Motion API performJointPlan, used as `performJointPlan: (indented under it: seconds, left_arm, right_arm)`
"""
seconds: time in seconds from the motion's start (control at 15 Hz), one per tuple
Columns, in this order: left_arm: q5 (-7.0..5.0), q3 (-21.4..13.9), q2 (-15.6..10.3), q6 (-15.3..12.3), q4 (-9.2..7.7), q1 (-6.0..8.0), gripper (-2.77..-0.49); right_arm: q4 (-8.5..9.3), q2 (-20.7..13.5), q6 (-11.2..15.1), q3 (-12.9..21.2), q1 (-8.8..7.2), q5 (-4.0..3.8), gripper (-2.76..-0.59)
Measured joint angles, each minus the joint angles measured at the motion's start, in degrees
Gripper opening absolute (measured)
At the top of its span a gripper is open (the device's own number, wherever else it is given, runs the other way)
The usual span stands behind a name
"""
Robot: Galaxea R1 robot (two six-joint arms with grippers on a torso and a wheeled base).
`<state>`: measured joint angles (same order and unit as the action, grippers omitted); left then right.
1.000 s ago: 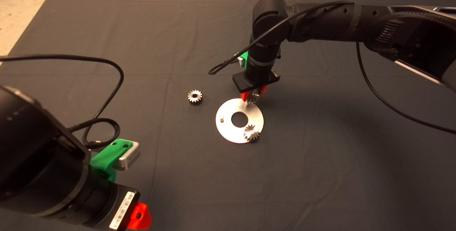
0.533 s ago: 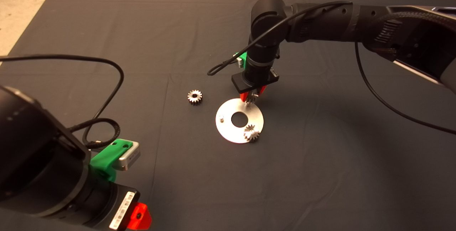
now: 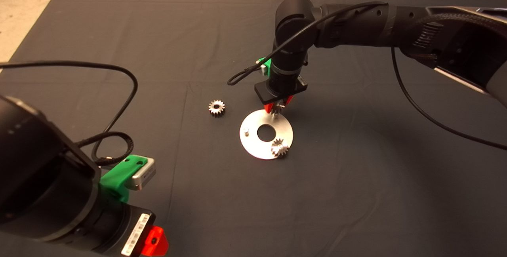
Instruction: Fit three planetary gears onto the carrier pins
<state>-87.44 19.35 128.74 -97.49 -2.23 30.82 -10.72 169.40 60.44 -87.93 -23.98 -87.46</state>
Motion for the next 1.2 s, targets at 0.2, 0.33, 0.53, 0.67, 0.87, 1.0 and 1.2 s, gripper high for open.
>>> performJointPlan:
  seconds: [0.2, 0.33, 0.53, 0.67, 0.87, 1.0, 1.2]
  left_arm:
    - [-0.02, 0.0, 0.0, 0.0, -0.13, 0.00, -0.51]
    - [-0.02, 0.0, 0.0, 0.0, -0.13, -0.01, -0.51]
    - [-0.02, 0.0, 0.0, 0.0, -0.13, 0.00, -0.51]
    - [-0.02, 0.0, 0.0, 0.0, -0.13, 0.00, -0.51]
    - [-0.02, 0.0, 0.0, 0.0, -0.13, 0.00, -0.51]
    - [0.01, 0.0, 0.0, 0.0, -0.13, -0.01, -0.51]
    - [-0.01, 0.0, 0.0, 0.0, -0.13, 0.00, -0.51]
  right_arm:
    - [-0.69, 0.0, 0.0, 0.0, 0.00, 0.00, -2.29]
    - [-1.17, 0.0, 0.0, 0.0, 0.01, -0.02, -2.28]
    - [-1.33, 0.0, 0.0, 0.0, 0.02, -0.02, -2.28]
    - [-1.52, 0.0, 0.0, 0.4, 0.04, -0.02, -2.28]
    - [-1.52, 0.0, 0.1, 1.5, 0.48, 0.00, -2.28]
    - [-1.52, 0.0, 0.1, 1.7, 0.74, -0.02, -2.28]
    - [-1.52, 0.0, 0.3, 1.8, 0.96, 0.00, -2.28]
